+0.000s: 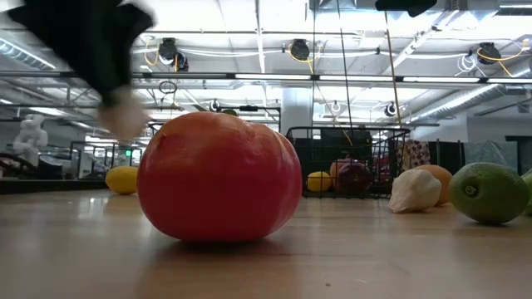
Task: Sort produce into baskets
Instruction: Put the white garlic into the left wire basket
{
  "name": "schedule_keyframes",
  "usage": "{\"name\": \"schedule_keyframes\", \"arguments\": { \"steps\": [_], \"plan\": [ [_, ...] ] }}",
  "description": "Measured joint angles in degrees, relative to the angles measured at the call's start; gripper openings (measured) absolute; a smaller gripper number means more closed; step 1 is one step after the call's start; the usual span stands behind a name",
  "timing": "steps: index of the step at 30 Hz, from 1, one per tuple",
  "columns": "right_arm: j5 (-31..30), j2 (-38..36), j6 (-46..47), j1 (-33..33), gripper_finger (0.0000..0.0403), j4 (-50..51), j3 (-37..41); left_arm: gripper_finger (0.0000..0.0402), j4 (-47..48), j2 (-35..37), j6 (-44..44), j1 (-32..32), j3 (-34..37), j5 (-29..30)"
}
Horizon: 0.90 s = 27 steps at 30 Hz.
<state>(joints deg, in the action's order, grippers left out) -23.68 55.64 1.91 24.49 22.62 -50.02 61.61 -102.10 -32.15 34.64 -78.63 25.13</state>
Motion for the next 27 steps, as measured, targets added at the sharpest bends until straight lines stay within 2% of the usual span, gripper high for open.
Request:
{"name": "schedule_keyframes", "arguments": {
  "steps": [8,18,23,27],
  "plan": [
    [0.0,0.0,0.0,0.0,0.0313,-0.08,0.0,0.0169,-1.23,0.0,18.57,-5.08,-7.85,20.0],
    [0.0,0.0,-0.55,-0.01,0.0313,-0.07,0.0,0.0169,-1.16,0.0,43.56,-15.96,-10.73,32.32],
    [0.0,0.0,-0.66,0.0,0.0313,-0.05,0.0,0.0169,-1.62,0.0,50.35,-25.45,-10.73,33.28],
    [0.0,0.0,-0.73,0.0,0.0313,-0.03,0.0,0.0169,-3.49,0.0,55.29,-34.54,-10.73,29.97]
  ]
}}
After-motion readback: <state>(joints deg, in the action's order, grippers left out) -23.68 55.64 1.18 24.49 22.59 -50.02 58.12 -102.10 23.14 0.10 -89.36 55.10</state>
